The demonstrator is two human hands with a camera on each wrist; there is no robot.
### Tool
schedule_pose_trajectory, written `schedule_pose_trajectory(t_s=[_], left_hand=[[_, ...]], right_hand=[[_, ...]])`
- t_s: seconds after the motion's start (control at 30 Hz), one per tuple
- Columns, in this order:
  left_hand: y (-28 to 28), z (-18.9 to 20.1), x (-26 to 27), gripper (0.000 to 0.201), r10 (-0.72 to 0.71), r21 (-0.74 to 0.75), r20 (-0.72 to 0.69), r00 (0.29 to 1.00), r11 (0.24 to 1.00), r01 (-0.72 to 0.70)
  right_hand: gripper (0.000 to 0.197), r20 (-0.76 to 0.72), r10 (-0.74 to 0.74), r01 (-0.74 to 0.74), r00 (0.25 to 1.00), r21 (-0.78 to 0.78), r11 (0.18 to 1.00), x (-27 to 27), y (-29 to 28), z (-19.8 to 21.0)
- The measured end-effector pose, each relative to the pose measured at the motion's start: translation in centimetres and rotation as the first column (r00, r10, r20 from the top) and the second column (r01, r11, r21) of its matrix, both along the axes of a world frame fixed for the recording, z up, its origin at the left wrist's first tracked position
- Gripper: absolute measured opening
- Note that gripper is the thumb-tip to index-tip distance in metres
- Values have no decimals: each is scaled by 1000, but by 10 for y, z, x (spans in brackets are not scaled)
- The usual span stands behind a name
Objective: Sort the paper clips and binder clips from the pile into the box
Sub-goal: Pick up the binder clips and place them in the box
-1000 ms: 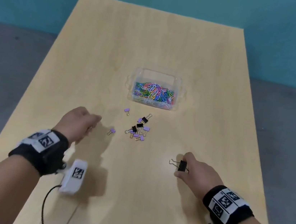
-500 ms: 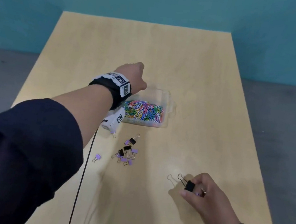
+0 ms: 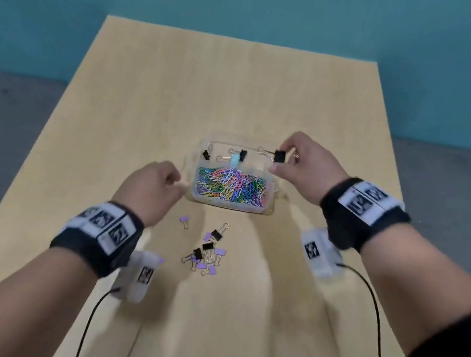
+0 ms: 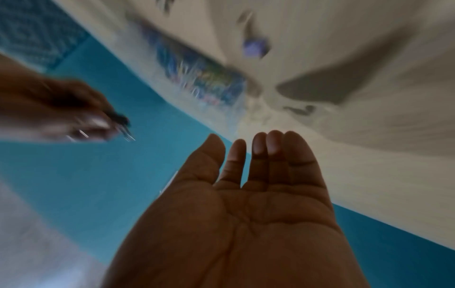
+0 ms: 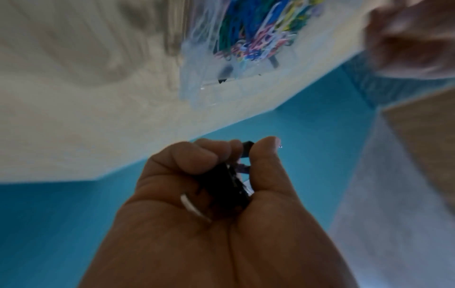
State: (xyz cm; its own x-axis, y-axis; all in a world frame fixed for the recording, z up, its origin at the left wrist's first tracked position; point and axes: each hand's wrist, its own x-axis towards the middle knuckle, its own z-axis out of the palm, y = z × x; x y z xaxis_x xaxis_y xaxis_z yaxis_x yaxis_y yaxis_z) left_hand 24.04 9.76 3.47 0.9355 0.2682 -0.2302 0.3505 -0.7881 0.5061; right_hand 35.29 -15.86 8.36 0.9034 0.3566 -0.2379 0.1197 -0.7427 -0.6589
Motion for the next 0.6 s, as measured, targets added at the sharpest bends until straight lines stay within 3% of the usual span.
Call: schedule_pose_trajectory(t_s=[0.13,0.2,0.3,0.4,0.47,0.6], left_hand=[[3,-20,-61,34,-42,45,-219,975,998,54],[0,-25,-78,42,-79,14,-262,962,996,86],[-6,-31,-90,36,-149,60,-279,949,983,172],[-9,-33,-96,22,-173,90,-273,946,975,204],[-9,-33,-98,15,-184,77,-259,948,975,210],[-12,-30,-100,8,-236,57,-221,946,966,254]], right_hand=[[18,94,269,-228,959,-312,922,39,57,-12],[14,80,365,-297,928,-433,851,46,79,-22],[19,45,440,-347,897,-544,764,47,97,-35],[38,-1,415,-343,910,-563,752,43,97,-34],[41,47,394,-309,918,-541,783,35,89,-23],[16,216,340,-253,915,-349,902,-10,68,-3]])
